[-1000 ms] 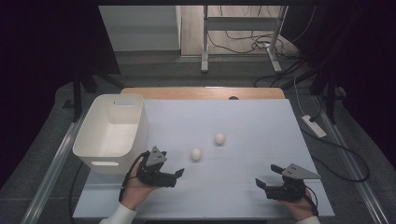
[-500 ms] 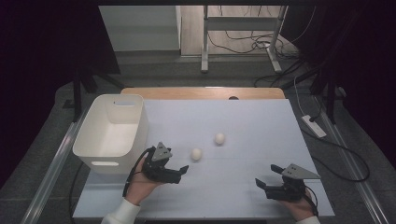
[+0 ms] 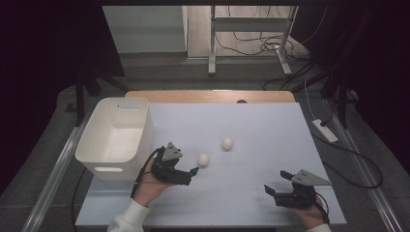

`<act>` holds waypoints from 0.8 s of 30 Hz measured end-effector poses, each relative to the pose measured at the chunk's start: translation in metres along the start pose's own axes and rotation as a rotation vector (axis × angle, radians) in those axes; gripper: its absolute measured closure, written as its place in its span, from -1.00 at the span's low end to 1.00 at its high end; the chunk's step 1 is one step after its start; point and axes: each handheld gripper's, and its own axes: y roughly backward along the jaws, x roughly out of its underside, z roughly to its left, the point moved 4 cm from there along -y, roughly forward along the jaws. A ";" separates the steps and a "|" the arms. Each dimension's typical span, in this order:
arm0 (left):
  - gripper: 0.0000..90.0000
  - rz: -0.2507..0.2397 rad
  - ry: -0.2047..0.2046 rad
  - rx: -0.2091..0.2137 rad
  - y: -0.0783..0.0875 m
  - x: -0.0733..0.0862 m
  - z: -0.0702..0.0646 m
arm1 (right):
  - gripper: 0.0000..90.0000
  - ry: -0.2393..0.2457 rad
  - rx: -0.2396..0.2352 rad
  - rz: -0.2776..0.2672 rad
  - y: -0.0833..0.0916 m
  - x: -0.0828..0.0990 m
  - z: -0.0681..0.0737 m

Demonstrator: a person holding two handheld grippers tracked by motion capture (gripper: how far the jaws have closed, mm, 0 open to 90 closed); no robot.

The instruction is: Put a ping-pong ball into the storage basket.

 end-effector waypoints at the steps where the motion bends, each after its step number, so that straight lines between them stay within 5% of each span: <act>1: -0.82 0.000 0.002 -0.001 -0.001 -0.001 0.000 | -0.68 0.000 0.000 0.000 0.000 0.000 0.000; 24: -0.85 0.086 -0.022 0.015 -0.035 -0.009 0.003 | -0.68 0.000 0.000 0.004 -0.001 0.001 -0.001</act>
